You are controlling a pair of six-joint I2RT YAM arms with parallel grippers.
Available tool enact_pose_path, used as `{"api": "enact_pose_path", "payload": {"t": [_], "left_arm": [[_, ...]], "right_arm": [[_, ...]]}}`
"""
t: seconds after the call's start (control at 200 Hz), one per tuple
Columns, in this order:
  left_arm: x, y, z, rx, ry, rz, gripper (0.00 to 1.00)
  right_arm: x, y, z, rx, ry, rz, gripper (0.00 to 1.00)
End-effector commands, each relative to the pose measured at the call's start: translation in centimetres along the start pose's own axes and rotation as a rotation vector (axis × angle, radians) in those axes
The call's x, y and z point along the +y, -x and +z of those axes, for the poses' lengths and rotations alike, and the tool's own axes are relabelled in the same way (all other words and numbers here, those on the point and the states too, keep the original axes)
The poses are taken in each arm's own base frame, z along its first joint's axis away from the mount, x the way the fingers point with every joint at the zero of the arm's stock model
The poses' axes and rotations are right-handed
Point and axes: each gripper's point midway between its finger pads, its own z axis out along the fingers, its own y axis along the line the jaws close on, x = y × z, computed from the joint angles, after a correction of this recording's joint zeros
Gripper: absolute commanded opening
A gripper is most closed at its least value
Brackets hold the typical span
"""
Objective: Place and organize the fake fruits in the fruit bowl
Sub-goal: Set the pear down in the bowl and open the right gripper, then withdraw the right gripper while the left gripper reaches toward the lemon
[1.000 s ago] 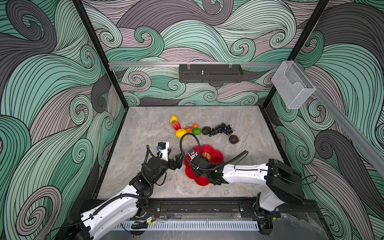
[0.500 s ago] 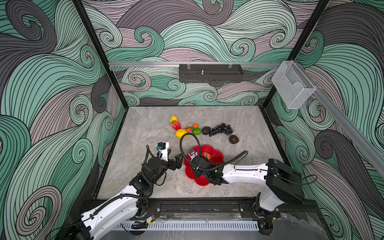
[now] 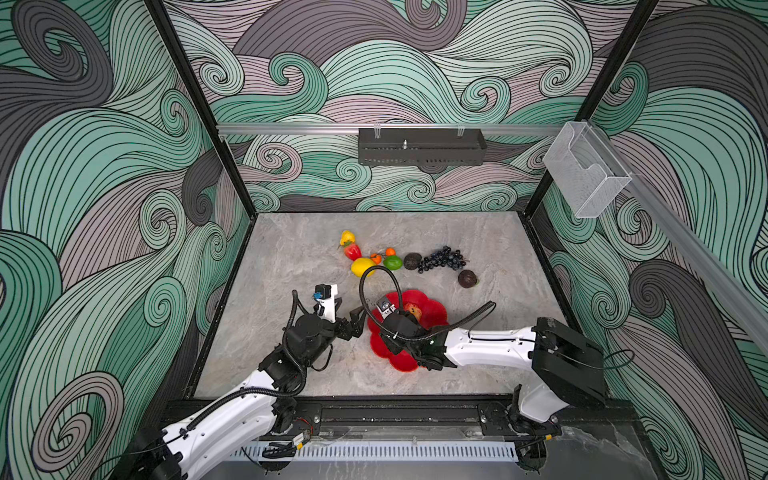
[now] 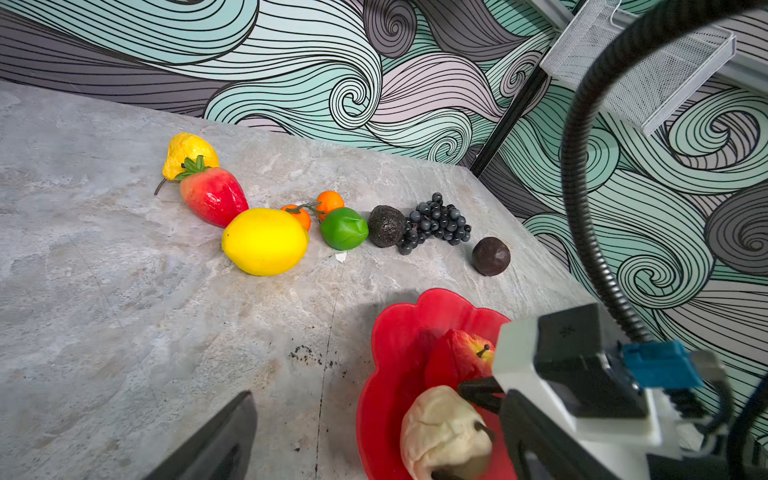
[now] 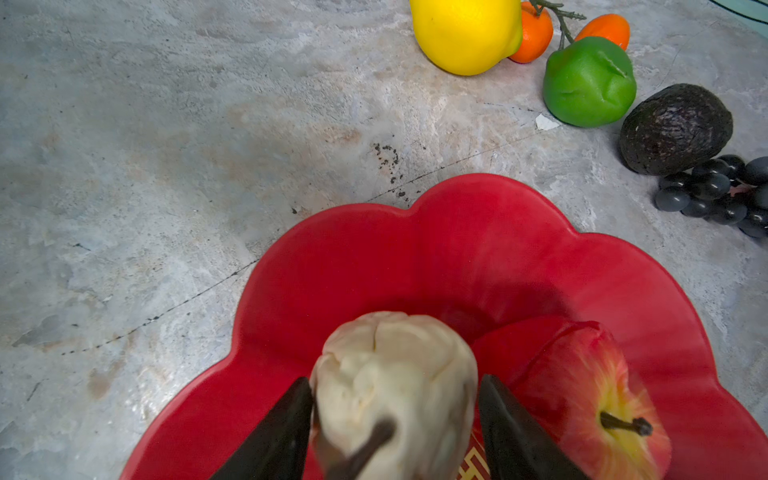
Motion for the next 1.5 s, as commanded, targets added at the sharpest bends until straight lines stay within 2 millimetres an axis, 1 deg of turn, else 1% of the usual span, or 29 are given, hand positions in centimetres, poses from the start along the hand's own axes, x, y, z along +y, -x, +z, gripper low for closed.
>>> {"api": "enact_pose_path", "payload": {"t": [0.0, 0.215, 0.33, 0.36, 0.425, 0.47, 0.775, 0.951, 1.161, 1.251, 1.346, 1.361, 1.376, 1.436, 1.496], "left_arm": [[-0.3, 0.7, 0.0, -0.024, -0.013, -0.017, 0.93], [-0.3, 0.7, 0.0, -0.022, -0.013, -0.018, 0.93], [-0.3, 0.8, 0.0, -0.023, -0.013, -0.018, 0.93], [-0.3, 0.7, 0.0, -0.022, -0.013, -0.019, 0.93], [-0.3, 0.7, 0.0, -0.021, -0.013, -0.019, 0.93], [-0.3, 0.8, 0.1, -0.022, -0.015, -0.018, 0.93], [-0.3, 0.7, 0.1, -0.019, -0.014, -0.018, 0.93], [-0.3, 0.7, 0.1, -0.021, -0.014, -0.019, 0.93], [-0.3, 0.7, 0.1, -0.019, -0.013, -0.019, 0.93], [-0.3, 0.8, 0.1, -0.020, -0.014, -0.020, 0.93], [-0.2, 1.0, 0.1, -0.021, -0.005, -0.018, 0.93], [-0.2, 1.2, 0.1, -0.020, -0.001, -0.018, 0.97], [-0.3, 1.5, 0.1, -0.022, 0.004, -0.016, 0.99], [-0.2, 2.8, -0.1, 0.001, 0.051, 0.019, 0.99], [0.3, 3.9, -0.6, 0.035, 0.125, 0.052, 0.99]], "right_arm": [[-0.3, 0.2, -0.2, -0.014, -0.014, 0.008, 0.65], [-0.3, 0.1, -0.2, -0.012, -0.010, 0.009, 0.65], [-0.2, 0.4, -0.5, -0.020, -0.005, 0.011, 0.64], [-0.2, 0.5, -0.5, -0.019, -0.001, 0.011, 0.65], [0.0, 0.7, -0.7, -0.020, 0.011, 0.009, 0.73], [0.1, 0.9, -0.8, -0.019, 0.018, 0.008, 0.75], [0.2, 1.4, -1.2, -0.026, 0.032, 0.013, 0.76], [0.4, 1.7, -1.6, -0.034, 0.054, 0.018, 0.84], [0.5, 1.8, -1.8, -0.035, 0.074, 0.027, 0.89], [0.6, 2.4, -2.4, -0.050, 0.092, 0.031, 0.90], [0.2, 3.0, -3.5, -0.052, 0.097, 0.035, 0.90], [0.1, 3.1, -3.8, -0.051, 0.097, 0.035, 0.90], [-0.1, 3.2, -4.2, -0.050, 0.097, 0.036, 0.90], [-0.7, 3.5, -5.8, -0.062, 0.111, 0.038, 0.90], [-1.2, 3.8, -7.5, -0.085, 0.144, 0.041, 0.90]]}}
